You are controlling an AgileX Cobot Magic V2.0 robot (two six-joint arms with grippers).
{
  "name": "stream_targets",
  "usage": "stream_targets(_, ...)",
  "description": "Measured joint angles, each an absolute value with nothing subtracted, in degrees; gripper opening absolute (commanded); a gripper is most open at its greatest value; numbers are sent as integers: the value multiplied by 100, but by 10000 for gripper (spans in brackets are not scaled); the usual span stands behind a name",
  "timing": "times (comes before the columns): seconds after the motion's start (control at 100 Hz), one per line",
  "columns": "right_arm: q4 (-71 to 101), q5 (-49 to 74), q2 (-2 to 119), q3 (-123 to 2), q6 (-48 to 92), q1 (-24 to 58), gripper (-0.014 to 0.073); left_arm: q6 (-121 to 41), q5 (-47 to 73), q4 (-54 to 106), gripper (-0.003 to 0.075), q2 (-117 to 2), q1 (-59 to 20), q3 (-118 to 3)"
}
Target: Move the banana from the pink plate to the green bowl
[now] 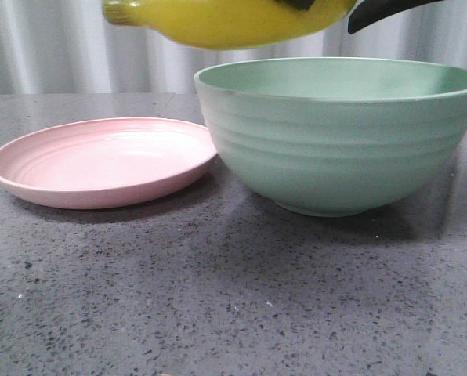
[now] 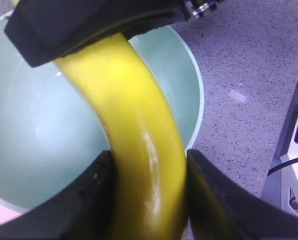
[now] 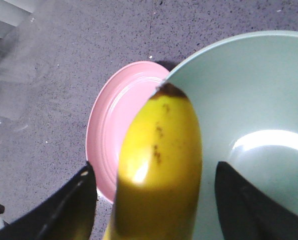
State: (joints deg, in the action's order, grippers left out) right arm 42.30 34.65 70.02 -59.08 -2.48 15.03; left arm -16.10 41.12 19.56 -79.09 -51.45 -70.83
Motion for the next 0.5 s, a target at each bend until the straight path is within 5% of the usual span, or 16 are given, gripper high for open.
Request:
stream_targets(0.28,4281,3430,7002,-5908,-248,1503,-46,-1610,4091,1956,351,-7921,-5145,-7083)
stream_targets(0.5,4281,3430,7015,-5908,-234,1503,-69,-1610,4088,1871,359,-7921,-5145,-7175)
